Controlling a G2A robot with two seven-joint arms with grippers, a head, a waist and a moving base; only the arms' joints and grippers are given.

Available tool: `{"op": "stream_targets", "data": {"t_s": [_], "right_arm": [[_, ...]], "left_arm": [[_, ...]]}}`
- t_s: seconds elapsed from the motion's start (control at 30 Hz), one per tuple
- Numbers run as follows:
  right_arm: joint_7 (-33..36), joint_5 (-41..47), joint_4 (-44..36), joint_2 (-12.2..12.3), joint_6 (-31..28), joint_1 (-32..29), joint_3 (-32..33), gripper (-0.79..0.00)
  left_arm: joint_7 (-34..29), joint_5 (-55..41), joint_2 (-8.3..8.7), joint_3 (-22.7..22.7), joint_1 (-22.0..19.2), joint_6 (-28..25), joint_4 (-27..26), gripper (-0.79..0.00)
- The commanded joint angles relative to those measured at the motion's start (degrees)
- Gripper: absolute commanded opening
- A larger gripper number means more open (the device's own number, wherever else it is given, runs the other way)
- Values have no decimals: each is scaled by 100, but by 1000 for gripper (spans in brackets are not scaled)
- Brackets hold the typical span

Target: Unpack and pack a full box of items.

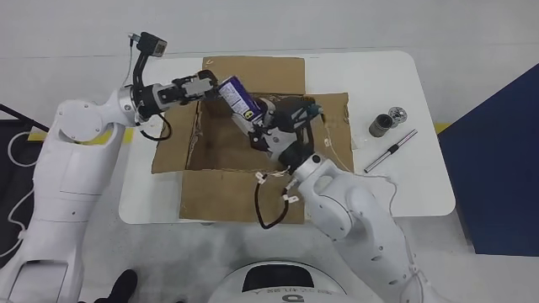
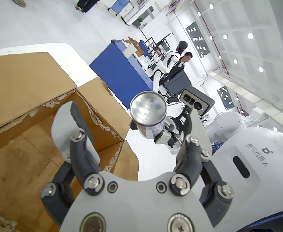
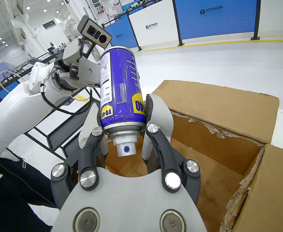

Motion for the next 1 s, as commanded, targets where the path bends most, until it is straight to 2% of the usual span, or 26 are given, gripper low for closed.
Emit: {"op": "stream_targets", "data": {"t_s": [0.0,0.23,0.4,0.73,0.8,0.87,0.97], "right_arm": [[-25,-129,-214,36,145,-210,232,-785],[-313,7,-1368,203,556,-1643,1771,-785],[-803,912,-1551,234,512,-2385,2858,-785],[-803,912,-1551,234,512,-2385,2858,-785],[-743,187,-1456,251,714,-2340,2859,-785],[-319,-650,-1406,272,869,-2296,2675,-785],[395,-1180,-1280,292,1066,-2235,2722,-785]], "left_arm": [[-11,-71,20,-113,55,-44,74,0],[-122,-336,107,-597,342,-188,195,0],[-191,-376,133,-716,465,-230,162,0],[-191,-376,133,-716,465,-230,162,0],[-191,-376,133,-716,465,-230,162,0],[-191,-376,133,-716,465,-230,162,0],[-191,-376,133,-716,465,-230,162,0]]}}
